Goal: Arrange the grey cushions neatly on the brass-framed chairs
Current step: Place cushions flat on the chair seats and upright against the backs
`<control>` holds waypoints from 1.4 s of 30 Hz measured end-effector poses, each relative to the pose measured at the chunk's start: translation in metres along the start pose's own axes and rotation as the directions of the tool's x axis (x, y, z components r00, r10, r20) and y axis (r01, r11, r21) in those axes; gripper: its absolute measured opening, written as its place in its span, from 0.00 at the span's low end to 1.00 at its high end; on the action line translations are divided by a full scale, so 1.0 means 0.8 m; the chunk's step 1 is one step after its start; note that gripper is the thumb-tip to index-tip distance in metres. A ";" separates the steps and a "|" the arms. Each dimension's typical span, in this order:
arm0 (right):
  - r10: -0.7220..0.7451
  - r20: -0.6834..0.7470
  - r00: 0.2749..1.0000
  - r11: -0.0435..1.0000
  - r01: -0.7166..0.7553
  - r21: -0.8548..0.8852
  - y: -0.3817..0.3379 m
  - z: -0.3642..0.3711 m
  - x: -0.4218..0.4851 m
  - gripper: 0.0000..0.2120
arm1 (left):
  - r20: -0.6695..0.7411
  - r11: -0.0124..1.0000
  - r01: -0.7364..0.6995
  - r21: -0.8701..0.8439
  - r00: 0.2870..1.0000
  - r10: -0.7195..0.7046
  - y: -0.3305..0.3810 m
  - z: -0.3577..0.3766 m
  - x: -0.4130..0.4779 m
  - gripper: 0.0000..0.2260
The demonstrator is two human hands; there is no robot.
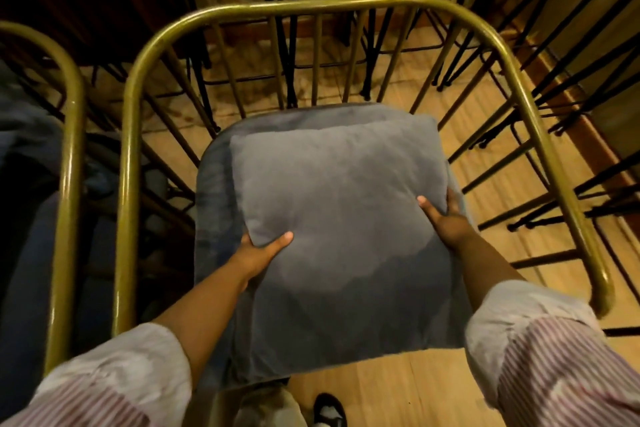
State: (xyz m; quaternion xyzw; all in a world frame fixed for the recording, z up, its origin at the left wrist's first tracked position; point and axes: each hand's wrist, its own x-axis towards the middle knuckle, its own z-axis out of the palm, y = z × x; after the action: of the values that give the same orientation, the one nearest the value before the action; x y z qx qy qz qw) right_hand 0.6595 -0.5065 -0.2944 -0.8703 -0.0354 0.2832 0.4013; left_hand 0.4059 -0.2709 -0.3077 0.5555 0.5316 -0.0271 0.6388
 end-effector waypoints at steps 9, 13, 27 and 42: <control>0.054 -0.093 0.994 0.901 -0.088 -0.424 -0.025 0.037 -0.105 0.34 | 0.046 0.984 -0.122 0.129 0.992 0.117 0.033 -0.025 -0.122 0.33; -0.140 0.189 0.972 0.897 0.205 -0.391 -0.113 0.080 -0.177 0.21 | -0.059 0.964 -0.186 0.192 0.978 0.201 0.046 -0.069 -0.198 0.31; -0.360 0.585 0.727 0.875 0.480 -0.058 -0.347 0.401 -0.408 0.19 | -0.511 0.957 -0.207 0.202 0.812 0.283 0.015 -0.472 -0.330 0.28; -0.083 0.405 0.910 0.996 0.091 0.000 -0.395 0.676 -0.426 0.63 | -0.587 0.961 0.181 0.211 0.809 -0.024 -0.104 -0.838 -0.165 0.39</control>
State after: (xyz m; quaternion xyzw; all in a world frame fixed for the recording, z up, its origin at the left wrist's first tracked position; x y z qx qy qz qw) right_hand 0.1449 -0.0246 -0.1885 -0.7942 -0.1589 0.4388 0.3892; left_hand -0.1383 0.1191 -0.1483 0.5853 0.7220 0.0398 0.3670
